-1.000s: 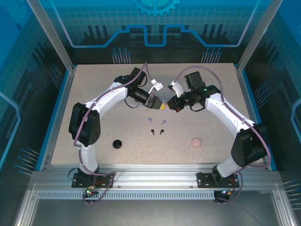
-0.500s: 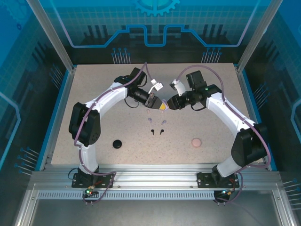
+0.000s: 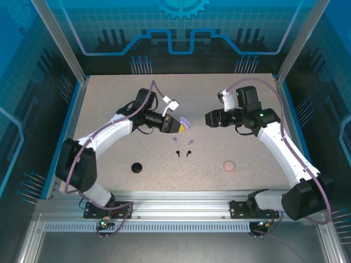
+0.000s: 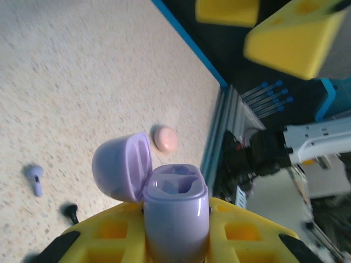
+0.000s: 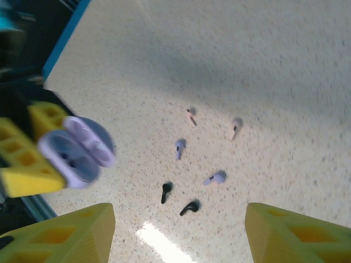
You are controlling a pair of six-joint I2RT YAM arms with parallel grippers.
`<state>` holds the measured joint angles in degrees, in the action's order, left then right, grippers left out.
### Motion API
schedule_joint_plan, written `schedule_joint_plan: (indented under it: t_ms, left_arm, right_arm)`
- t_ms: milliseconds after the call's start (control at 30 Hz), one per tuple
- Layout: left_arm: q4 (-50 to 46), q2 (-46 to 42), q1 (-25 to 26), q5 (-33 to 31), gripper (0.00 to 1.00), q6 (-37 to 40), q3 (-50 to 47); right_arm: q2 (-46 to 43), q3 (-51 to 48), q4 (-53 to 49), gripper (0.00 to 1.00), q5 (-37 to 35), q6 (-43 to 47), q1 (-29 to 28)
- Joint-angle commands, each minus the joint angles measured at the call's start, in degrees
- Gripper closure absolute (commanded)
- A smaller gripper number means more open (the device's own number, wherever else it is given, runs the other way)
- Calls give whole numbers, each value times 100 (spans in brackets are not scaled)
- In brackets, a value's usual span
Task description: Insert wireless bluetooth earbuds into charging case
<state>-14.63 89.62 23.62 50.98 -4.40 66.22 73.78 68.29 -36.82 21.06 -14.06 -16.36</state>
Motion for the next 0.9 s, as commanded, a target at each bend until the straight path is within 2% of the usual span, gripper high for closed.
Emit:
schedule_joint_plan:
  t_ms: [0,133,333,400,633,867]
  left_arm:
    - [1436,-608,-24,-595,100,-535,-715]
    - [2406,-1232,-28,-1088,100,-758,-1550]
    - [3367,-1925,14,-1683,100,-769,-2445]
    - [3938,-2148,107,-2124,100,-737,-2783]
    - [5411,-2807,414,-3859,100,-217,-3813]
    - [6089,-2995,464,-4661,100,142,-4116]
  right_arm:
    - [-36,-350,-234,35,-375,-857,-79]
    - [-118,-740,-35,34,-725,-1497,-321]
    - [-73,-1154,270,34,-1097,-2109,-627]
    - [19,-1152,259,34,-1226,-2193,-721]
    - [527,-723,-103,34,-1798,-2508,-1106]
    - [1631,60,-739,37,-2479,-3487,-1475]
